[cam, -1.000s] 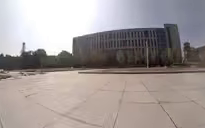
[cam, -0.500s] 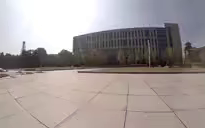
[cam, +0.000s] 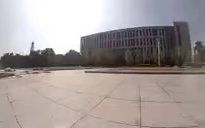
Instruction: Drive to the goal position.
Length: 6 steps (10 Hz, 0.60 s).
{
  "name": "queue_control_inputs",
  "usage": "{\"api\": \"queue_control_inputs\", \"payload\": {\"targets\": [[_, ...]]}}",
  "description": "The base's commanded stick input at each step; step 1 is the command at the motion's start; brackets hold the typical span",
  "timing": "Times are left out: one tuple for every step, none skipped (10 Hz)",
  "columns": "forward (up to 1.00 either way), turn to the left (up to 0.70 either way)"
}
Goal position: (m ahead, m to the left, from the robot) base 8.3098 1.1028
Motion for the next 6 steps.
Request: {"api": "queue_control_inputs", "payload": {"targets": [[0.70, 0.02], [0.70, 0.02], [0.70, 0.01], [0.70, 0.00], [0.70, 0.00], [0.70, 0.00]]}}
